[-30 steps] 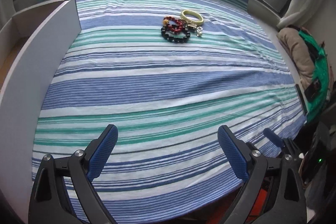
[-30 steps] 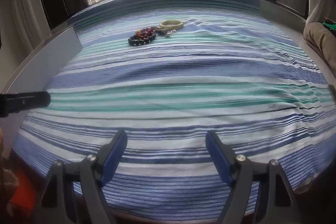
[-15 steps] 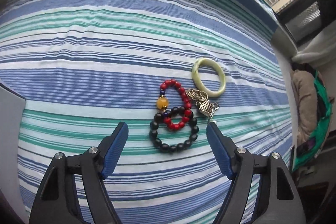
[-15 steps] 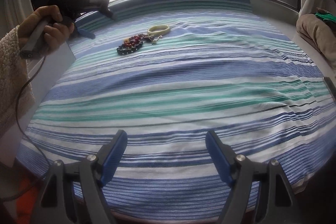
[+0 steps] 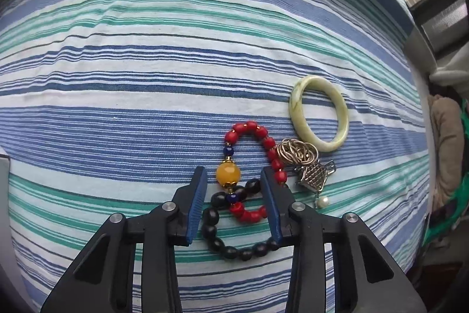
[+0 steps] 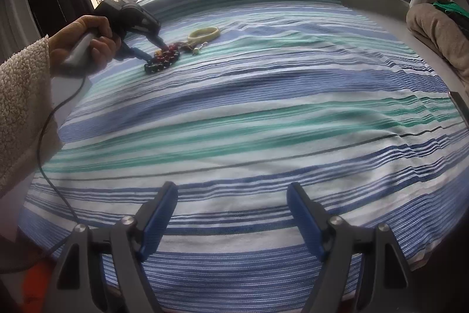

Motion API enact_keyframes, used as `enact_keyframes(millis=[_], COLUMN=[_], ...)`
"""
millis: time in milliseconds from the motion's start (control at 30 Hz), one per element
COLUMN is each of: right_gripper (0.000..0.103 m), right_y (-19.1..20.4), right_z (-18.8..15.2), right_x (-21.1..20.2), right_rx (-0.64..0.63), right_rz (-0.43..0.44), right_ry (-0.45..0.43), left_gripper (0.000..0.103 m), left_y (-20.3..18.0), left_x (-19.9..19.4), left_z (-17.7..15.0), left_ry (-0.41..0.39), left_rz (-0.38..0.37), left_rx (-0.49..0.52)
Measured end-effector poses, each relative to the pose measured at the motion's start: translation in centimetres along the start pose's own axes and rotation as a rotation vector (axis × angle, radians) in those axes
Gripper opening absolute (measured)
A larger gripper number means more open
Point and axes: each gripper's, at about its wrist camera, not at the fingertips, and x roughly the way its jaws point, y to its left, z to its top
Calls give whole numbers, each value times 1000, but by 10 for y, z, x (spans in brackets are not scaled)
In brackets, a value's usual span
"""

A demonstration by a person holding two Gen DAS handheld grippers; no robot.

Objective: Organize jewelry
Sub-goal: 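Grasp the red bead bracelet with amber bead using the left tool and lift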

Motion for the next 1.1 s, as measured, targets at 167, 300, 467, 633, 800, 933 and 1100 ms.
enact_keyframes(millis=[167,300,467,633,800,933,1100], right_gripper=[78,78,78,78,78,78,78], right_y=[-3,-5,-7,2,23,43,69], right_z=[-1,-2,-2,5,9,8,22], right_x=[-1,-3,-6,-9,-10,-9,1], right_rx=[5,10,26,27,-7,-39,-108], right_rz=[-17,-37,-40,-3,23,60,138], right_ry=[-3,-9,-13,-14,-9,5,60], left_gripper=[15,15,15,15,15,15,15], left_y=[-7,4,23,46,76,97,119], left_x=[1,-22,-78,-142,-189,-211,-223], left_z=[0,-10,-29,-65,-117,-156,-201], left_ry=[-4,-49,-136,-225,-281,-315,-347], left_rz=[-17,-95,-172,-227,-247,-253,-236], left_rx=[4,-31,-42,-23,-6,-5,-26])
